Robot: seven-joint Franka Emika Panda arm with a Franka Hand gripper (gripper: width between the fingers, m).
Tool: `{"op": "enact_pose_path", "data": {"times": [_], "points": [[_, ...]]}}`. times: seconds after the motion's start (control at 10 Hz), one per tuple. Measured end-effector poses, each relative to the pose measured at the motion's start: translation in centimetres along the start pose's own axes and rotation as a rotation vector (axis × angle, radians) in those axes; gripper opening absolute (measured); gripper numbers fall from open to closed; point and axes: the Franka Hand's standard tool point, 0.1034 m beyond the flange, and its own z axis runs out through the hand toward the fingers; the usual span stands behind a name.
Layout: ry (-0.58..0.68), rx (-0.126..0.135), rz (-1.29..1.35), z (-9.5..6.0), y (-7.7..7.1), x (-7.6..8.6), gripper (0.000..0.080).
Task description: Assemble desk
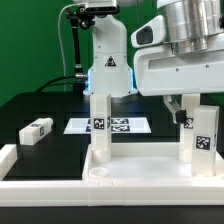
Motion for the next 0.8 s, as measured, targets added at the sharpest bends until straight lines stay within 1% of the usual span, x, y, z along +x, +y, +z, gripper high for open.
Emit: {"op": "enact_pose_path", "data": {"times": [0.1,0.2,0.3,0.4,0.5,0.7,0.8], "points": [[0.000,0.000,0.010,0.04,0.04,0.02,0.0601],[0.000,-0.001,0.023,0.05,0.10,0.09,0.0601],[0.000,-0.001,0.054,0.06,0.09,0.07,0.0421],[-0.005,-0.006,0.129,0.13,0.31,0.01,0.0421],[-0.007,-0.010,0.250,0.13,0.59,0.17,0.0307],[-0.014,-0.011,0.532,0.19,0.73,0.10,0.0305],[-0.025,0.018,0.748,0.22,0.87,0.26,0.0300]]}}
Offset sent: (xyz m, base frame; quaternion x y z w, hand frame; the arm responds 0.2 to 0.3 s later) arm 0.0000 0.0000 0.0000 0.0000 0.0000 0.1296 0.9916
